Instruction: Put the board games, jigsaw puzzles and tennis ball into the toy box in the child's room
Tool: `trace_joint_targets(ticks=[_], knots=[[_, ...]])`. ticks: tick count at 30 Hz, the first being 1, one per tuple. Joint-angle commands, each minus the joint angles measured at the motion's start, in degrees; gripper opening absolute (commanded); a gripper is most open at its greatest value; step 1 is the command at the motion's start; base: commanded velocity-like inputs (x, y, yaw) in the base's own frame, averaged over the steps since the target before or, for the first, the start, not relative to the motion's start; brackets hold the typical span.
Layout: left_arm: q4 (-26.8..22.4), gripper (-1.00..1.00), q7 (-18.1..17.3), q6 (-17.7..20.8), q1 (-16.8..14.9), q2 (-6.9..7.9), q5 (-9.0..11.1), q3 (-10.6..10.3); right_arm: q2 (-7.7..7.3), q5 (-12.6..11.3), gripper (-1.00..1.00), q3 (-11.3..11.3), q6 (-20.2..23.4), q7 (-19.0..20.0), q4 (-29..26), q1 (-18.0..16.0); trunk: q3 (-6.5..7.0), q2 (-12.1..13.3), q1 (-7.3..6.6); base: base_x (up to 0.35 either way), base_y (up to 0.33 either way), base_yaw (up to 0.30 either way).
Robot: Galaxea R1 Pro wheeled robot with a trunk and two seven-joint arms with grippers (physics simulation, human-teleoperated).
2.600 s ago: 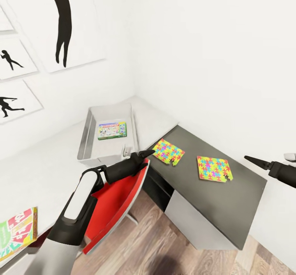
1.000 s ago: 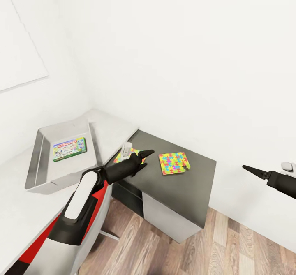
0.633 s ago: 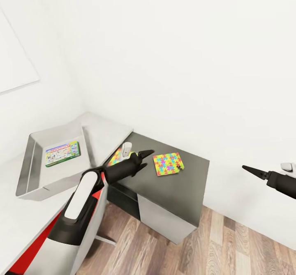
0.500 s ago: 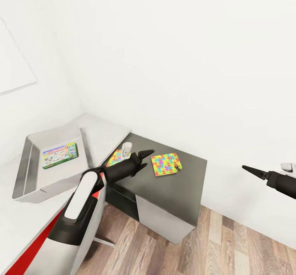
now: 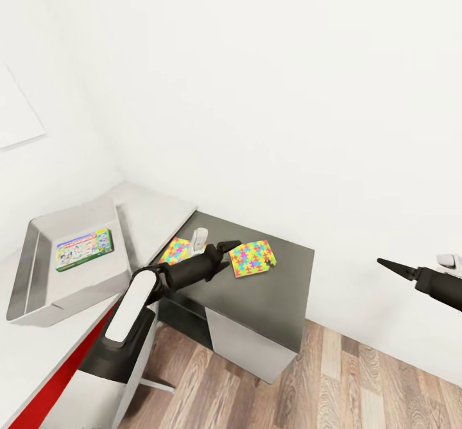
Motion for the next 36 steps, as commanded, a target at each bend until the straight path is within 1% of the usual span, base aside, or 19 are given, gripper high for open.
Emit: trace_joint_targets(ticks=[1,2,5,6,9,10,12,13,14,15,17,18,20,21,23,29,31,34,36], knots=[[1.82,1.00,0.50,0.10,-0.04,-0.03,0.41,-0.30,0.16,0.28,1.00,0.36,0.20,0.31,0.02,-0.05,-0.08,-0.11,0.03,0.000,0.000,-0.037],[1.82,1.00,0.50,0.10,-0.04,-0.03,0.41,-0.30,0.16,0.28,1.00,0.36,0.20,0.31,0.02,-0.05,-0.05,-0.11,0.03,0.000,0.000,-0.037],[7.21,1.00,0.13,-0.33,-0.04,-0.05,-0.58,-1.96,1.42,0.40,1.00,2.82,0.20,0.14,0.33,-0.01,0.00,-0.11,0.03,0.000,0.000,-0.024],[7.21,1.00,0.13,-0.33,-0.04,-0.05,-0.58,-1.96,1.42,0.40,1.00,2.82,0.20,0.14,0.33,-0.01,0.01,-0.11,0.03,0.000,0.000,-0.019],[10.13,1.00,-0.83,-2.32,0.03,-0.02,-1.27,-3.98,2.90,0.77,1.00,5.35,0.20,0.06,0.75,0.07,0.03,-0.11,0.03,0.000,0.000,-0.012],[10.13,1.00,-0.83,-2.32,0.03,-0.02,-1.27,-3.98,2.90,0.77,1.00,5.35,0.20,0.06,0.75,0.07,0.04,-0.11,0.03,0.000,0.000,-0.010],[11.22,1.00,-1.64,-3.94,0.46,0.02,-1.57,-5.81,3.61,1.55,1.00,6.59,-0.83,0.05,0.92,0.33,0.05,-0.11,0.03,0.000,0.000,-0.007],[11.22,1.00,-1.64,-3.94,0.46,0.02,-1.57,-5.81,3.61,1.55,1.00,6.59,-0.83,0.05,0.92,0.33,0.05,-0.11,0.03,0.000,0.000,-0.006],[11.72,1.00,-2.02,-4.69,0.85,0.04,-1.73,-6.93,3.90,2.11,1.00,7.19,-1.44,0.03,0.98,0.50,0.06,-0.11,0.03,0.000,0.000,-0.005],[11.72,1.00,-2.02,-4.69,0.85,0.04,-1.73,-6.93,3.90,2.11,1.00,7.19,-1.44,0.03,0.98,0.50,0.06,-0.11,0.03,0.000,0.000,-0.005],[12.65,1.00,-2.62,-6.25,1.64,0.06,-2.14,-9.14,4.37,3.33,1.00,8.37,-2.29,0.00,1.07,0.75,0.06,-0.11,0.03,0.000,0.000,-0.004],[12.65,1.00,-2.62,-6.25,1.64,0.06,-2.14,-9.14,4.37,3.33,1.00,8.37,-2.29,0.00,1.07,0.75,0.07,-0.11,0.03,0.000,0.000,-0.003],[13.45,1.00,-3.03,-8.27,2.44,0.09,-2.75,-11.05,4.86,4.33,1.00,9.45,-2.67,-0.06,1.13,0.90,0.07,-0.11,0.03,0.000,0.000,-0.002],[13.45,1.00,-3.03,-8.27,2.44,0.09,-2.75,-11.05,4.86,4.33,1.00,9.45,-2.67,-0.06,1.13,0.90,0.07,-0.11,0.03,0.000,0.000,-0.002],[14.15,1.00,-3.38,-10.55,3.58,0.15,-3.58,-12.71,5.32,5.03,1.00,10.40,-2.87,-0.27,1.16,1.00,0.07,-0.11,0.03,0.000,0.000,-0.008],[14.49,1.00,-4.20,-13.52,5.42,0.24,-4.73,-14.38,6.11,5.67,1.00,11.46,-2.59,-1.69,1.20,0.83,0.08,-0.11,0.03,0.000,0.000,-0.074],[14.40,1.00,-5.18,-14.79,6.24,0.32,-5.22,-15.05,6.61,5.90,1.00,11.86,-1.72,-3.53,1.21,0.76,0.08,-0.11,0.03,0.000,0.000,-0.170],[14.32,1.00,-5.78,-15.26,6.55,0.36,-5.41,-15.30,6.81,5.95,1.00,12.01,-1.08,-4.54,1.21,0.74,0.08,-0.11,0.03,0.000,0.000,-0.196],[14.18,1.00,-7.58,-16.16,7.15,0.55,-5.83,-15.84,7.15,6.10,1.00,12.29,0.20,-7.33,1.22,0.58,0.08,-0.11,0.03,0.000,0.000,-0.231]])
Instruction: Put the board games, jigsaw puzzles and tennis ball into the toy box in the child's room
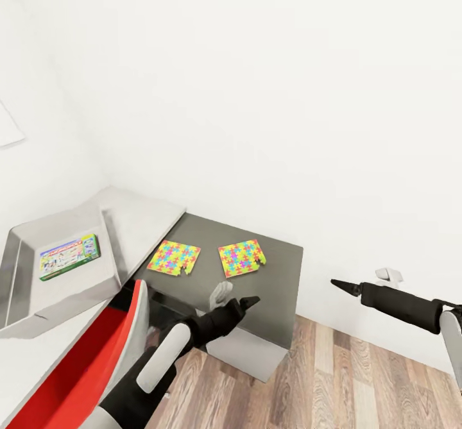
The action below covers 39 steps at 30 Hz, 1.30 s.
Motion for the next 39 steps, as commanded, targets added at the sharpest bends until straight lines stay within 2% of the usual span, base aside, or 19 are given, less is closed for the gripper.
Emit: trace_joint_targets(ticks=[1,10,24,27,33,39], knots=[[-0.11,1.00,-0.18,-0.04,0.10,0.04,0.44,-0.12,0.08,0.32,1.00,-0.03,0.27,-0.35,-0.01,-0.13,-0.09,-0.11,0.03,0.000,0.000,-0.251],[-0.26,1.00,-1.75,-0.64,0.50,0.15,0.17,-0.54,0.10,0.40,1.00,-0.09,0.27,-2.59,-0.07,-0.32,0.10,-0.11,0.03,0.000,0.000,-0.263],[-0.30,1.00,-2.07,-0.71,0.60,0.03,-0.02,-0.70,-0.21,0.30,1.00,-0.33,0.27,-3.15,-0.24,-0.43,0.63,-0.11,0.03,0.000,0.000,-0.277],[-0.30,1.00,-2.07,-0.71,0.61,-0.03,-0.68,-0.72,-0.26,0.30,1.00,-0.34,0.27,-3.16,-0.25,-0.46,0.74,-0.11,0.03,0.000,0.000,-0.278],[-0.30,1.00,-2.12,-0.71,0.61,-0.29,-4.48,-0.66,-0.36,0.31,1.00,-0.39,0.27,-3.18,-0.26,-0.79,0.98,-0.11,0.03,0.000,0.000,-0.278],[-0.22,1.00,-2.19,-0.60,0.61,-0.38,-6.07,-0.61,-0.45,0.30,1.00,-0.50,0.27,-3.22,-0.27,-1.30,1.22,-0.11,0.03,0.000,0.000,-0.277]])
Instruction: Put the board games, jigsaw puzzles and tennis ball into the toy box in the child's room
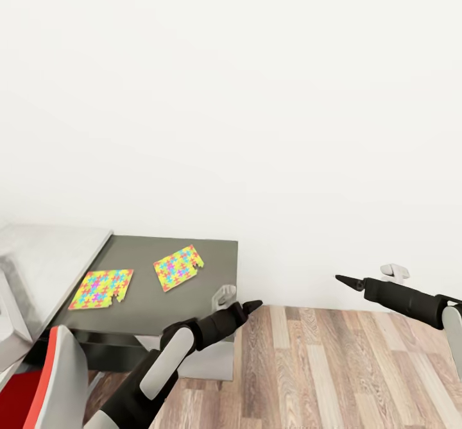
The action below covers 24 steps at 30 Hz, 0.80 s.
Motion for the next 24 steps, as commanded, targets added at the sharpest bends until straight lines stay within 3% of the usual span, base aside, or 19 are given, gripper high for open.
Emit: trace_joint_targets(ticks=[1,24], knots=[[-0.03,1.00,0.10,0.20,-0.04,0.00,0.30,0.02,0.00,0.32,1.00,-0.07,0.26,0.43,-0.02,-0.07,-0.06,-0.11,0.03,0.000,0.000,-0.276],[0.51,1.00,-0.06,0.78,-0.05,-0.01,-0.74,0.10,0.31,0.39,1.00,-0.11,0.26,0.50,-0.78,0.02,1.38,-0.11,0.03,0.000,0.000,-0.226]])
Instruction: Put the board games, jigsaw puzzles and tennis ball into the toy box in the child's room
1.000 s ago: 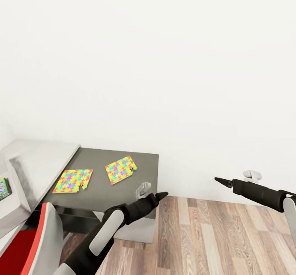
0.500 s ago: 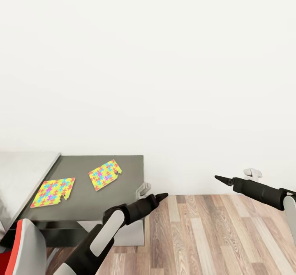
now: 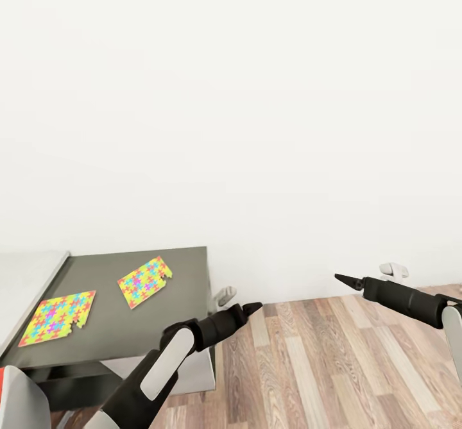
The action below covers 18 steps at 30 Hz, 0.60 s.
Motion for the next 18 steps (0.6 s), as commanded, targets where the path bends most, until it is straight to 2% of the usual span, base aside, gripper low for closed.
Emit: trace_joint_targets(ticks=[1,18], knots=[[-0.02,1.00,0.08,0.20,-0.04,0.00,0.28,0.02,0.00,0.31,1.00,-0.07,0.26,0.43,-0.02,-0.07,-0.02,-0.11,0.04,0.000,0.000,-0.169],[0.22,1.00,0.21,-0.26,-0.04,-0.04,0.05,0.03,-0.22,0.32,1.00,-0.07,0.26,0.49,-0.05,-0.01,1.44,-0.11,0.04,0.000,0.000,-0.154]])
